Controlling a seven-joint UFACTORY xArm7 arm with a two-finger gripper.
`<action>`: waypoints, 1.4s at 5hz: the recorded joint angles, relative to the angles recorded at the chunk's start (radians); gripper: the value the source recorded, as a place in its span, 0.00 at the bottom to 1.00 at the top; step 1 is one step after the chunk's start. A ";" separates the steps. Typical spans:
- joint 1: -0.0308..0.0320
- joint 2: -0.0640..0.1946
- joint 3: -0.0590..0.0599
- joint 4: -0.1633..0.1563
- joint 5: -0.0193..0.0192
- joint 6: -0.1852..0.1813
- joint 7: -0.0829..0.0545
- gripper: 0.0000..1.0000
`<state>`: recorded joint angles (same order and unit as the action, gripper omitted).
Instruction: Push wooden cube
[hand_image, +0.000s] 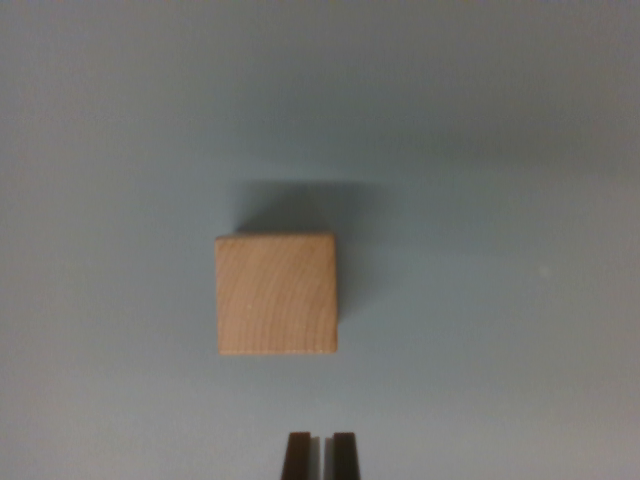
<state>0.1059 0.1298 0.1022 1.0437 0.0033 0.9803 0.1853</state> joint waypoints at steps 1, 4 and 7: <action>0.0000 0.000 0.000 0.000 0.0000 0.000 0.000 0.00; 0.0091 0.016 0.008 -0.072 -0.0040 -0.086 0.021 0.00; 0.0136 0.023 0.012 -0.107 -0.0060 -0.128 0.032 0.00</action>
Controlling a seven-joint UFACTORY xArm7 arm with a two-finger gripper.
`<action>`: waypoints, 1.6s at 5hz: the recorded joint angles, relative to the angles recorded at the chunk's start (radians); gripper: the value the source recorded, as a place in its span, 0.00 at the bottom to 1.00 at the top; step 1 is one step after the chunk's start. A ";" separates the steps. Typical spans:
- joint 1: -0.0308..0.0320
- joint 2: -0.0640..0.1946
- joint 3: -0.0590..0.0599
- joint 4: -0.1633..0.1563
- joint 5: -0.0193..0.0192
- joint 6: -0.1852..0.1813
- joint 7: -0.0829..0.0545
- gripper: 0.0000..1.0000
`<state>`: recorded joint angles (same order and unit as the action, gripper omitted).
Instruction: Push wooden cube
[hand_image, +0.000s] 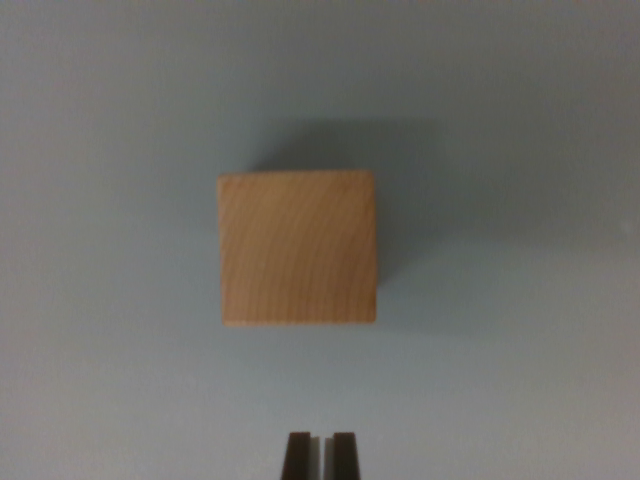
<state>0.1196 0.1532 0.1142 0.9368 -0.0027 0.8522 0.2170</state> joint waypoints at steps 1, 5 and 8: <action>0.0039 0.007 0.003 -0.031 -0.0017 -0.037 0.009 0.00; 0.0111 0.019 0.010 -0.087 -0.0049 -0.104 0.026 0.00; 0.0140 0.024 0.012 -0.109 -0.0062 -0.131 0.032 0.00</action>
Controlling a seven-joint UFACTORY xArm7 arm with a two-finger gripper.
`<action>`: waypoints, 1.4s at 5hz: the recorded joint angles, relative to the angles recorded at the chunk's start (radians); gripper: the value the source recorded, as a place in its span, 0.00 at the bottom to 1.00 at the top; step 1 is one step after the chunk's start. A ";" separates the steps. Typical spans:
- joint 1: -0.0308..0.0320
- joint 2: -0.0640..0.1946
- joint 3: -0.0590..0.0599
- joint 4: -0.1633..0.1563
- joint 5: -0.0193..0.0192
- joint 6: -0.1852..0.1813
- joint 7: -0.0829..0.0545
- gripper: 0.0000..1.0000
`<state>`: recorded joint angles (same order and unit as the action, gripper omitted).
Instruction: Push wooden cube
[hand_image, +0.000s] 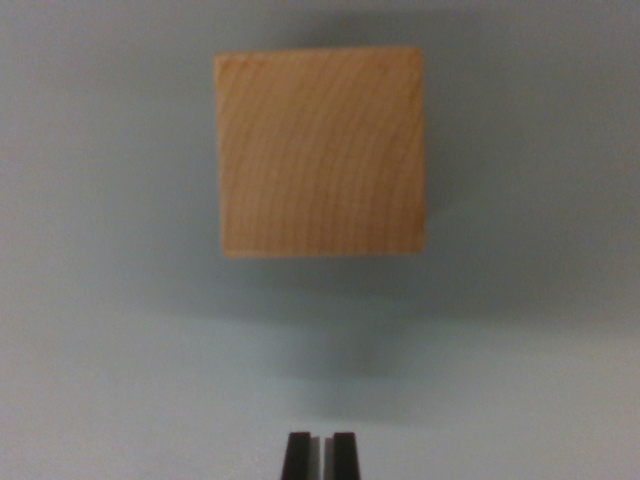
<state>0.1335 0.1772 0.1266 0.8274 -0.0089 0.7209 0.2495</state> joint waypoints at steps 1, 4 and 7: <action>0.0024 0.004 0.002 -0.019 -0.0011 -0.023 0.006 0.00; 0.0044 0.007 0.004 -0.034 -0.0019 -0.041 0.010 0.00; 0.0064 0.011 0.006 -0.050 -0.0028 -0.060 0.015 0.00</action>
